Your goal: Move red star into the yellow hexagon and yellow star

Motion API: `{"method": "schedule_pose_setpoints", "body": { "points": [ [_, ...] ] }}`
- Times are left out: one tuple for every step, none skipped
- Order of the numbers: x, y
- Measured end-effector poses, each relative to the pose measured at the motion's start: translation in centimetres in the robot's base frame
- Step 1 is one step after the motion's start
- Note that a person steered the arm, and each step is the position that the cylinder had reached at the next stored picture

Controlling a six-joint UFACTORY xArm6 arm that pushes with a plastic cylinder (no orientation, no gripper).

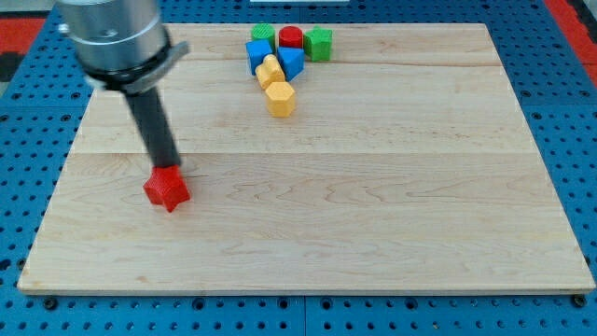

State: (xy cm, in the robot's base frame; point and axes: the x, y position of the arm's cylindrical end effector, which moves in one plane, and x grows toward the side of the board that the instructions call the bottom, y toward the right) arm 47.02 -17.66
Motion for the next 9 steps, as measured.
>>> {"method": "schedule_pose_setpoints", "body": {
  "points": [
    [2.7, -4.7],
    [5.1, -5.6],
    [5.1, -0.1],
    [4.4, 5.8],
    [2.2, 7.4],
    [-3.0, 6.5],
    [-7.7, 7.0],
    [-11.9, 10.2],
    [-9.2, 9.0]
  ]
}}
